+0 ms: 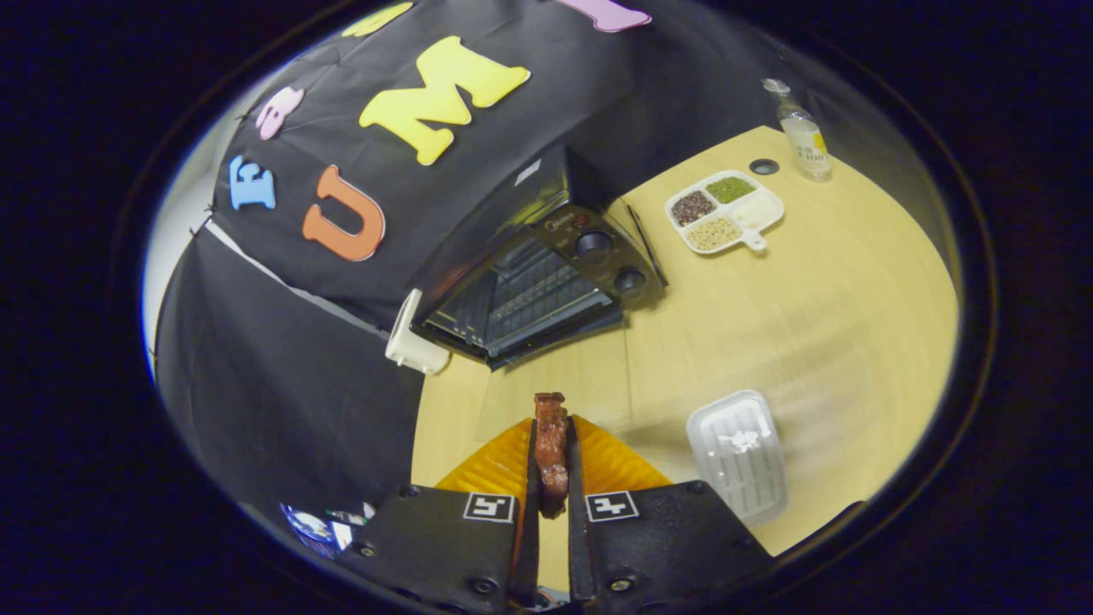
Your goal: Open the toaster oven, put the food inside, and close the toaster oven door.
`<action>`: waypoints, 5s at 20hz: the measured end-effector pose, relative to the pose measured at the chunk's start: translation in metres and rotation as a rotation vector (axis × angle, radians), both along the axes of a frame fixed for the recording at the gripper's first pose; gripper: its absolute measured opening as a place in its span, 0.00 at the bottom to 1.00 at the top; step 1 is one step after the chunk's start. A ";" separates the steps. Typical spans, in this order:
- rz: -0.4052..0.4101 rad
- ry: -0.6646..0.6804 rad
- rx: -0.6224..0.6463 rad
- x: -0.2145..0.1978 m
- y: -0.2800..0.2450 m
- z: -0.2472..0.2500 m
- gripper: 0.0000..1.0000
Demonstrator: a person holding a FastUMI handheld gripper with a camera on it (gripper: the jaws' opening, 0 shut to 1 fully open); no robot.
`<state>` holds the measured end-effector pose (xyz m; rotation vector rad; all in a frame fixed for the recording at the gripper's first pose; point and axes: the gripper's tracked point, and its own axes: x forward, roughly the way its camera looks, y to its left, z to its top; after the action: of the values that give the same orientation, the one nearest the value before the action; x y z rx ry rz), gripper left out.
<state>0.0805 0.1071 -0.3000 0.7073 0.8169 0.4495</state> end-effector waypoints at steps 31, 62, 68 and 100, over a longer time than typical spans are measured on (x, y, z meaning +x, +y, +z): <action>-0.583 -0.122 0.146 0.217 0.131 -0.050 0.19; -0.197 -0.268 -0.604 0.050 0.010 0.005 1.00; -0.108 -0.229 -0.683 -0.011 -0.005 -0.008 1.00; 0.028 0.020 -0.748 -0.013 0.082 -0.164 1.00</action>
<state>0.0673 0.1891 -0.4641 0.0061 0.9320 0.1348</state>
